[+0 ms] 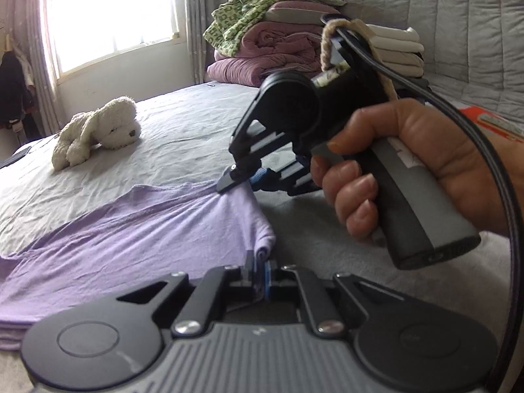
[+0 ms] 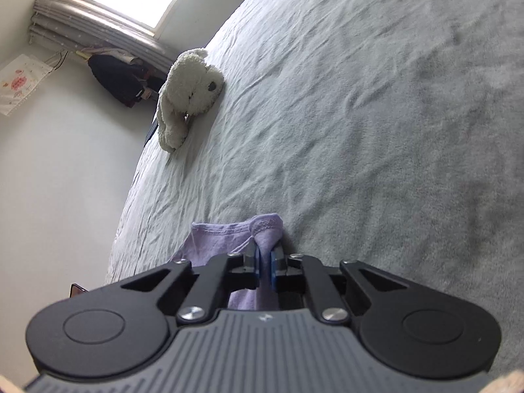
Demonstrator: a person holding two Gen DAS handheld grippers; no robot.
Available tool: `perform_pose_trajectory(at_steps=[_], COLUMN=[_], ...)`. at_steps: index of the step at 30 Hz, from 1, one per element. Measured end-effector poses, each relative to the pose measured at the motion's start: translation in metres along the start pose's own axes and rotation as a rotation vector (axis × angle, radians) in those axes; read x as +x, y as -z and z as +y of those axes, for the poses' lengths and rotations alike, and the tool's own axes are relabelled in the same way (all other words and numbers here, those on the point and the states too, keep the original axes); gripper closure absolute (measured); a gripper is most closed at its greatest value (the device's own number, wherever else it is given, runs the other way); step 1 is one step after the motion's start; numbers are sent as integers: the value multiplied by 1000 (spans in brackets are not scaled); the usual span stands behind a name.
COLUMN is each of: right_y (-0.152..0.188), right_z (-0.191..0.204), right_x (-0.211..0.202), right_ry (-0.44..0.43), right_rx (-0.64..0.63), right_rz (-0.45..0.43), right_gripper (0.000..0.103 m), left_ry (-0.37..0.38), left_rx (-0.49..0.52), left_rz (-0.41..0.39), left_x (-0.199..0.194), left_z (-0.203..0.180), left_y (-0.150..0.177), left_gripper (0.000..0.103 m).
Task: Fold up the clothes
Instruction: 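Pinch the folded lavender edge with the right gripper while the left gripper presses it, then pinch the lavender fold with the left gripper beside the right gripper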
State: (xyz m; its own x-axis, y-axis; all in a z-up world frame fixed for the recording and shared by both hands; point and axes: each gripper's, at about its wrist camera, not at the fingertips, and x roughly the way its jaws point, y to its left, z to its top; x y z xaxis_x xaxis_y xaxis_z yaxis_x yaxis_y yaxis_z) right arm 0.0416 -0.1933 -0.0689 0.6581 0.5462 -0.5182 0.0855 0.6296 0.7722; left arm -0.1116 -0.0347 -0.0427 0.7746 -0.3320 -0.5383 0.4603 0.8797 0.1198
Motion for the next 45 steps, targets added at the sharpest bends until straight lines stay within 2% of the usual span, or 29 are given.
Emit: perform_pose_trajectory(at_steps=[7,13,18,23,27,33,42,45], right_y=[-13,-24,-30,-31,-32,-37,-31,-26], right_z=[-20,-51,-80,-92,-80,-50,2,18], right_x=[-51,-107,-157,-173,-166,-156,-117,-99], right_ry=[8,34,58,79,100,141,124,124], right_rx=[3,31,47,60,53,19,-37,-57], right_rz=[-44,-90,-130,-145,-128,-114,-90,-75], right_gripper=[96,95,95,95,95,95,95,95], left_ry=[32,126,189,225,229,198,150,134], left_rx=[-60,-125,-141,-178,-232,-328,-473,-540], left_rz=[-45,-53,-62,-47,-35,-67,-113,-120], left_x=[-9,-9,-9,-5,-4,-15,-32,-35], left_z=[-33,-77,-117,-136,-127,-91,-36,-14], left_y=[-19,-32,-35,-30,-27,-29,-30,-21], left_gripper=[100,100,100,100,99,99,99,99])
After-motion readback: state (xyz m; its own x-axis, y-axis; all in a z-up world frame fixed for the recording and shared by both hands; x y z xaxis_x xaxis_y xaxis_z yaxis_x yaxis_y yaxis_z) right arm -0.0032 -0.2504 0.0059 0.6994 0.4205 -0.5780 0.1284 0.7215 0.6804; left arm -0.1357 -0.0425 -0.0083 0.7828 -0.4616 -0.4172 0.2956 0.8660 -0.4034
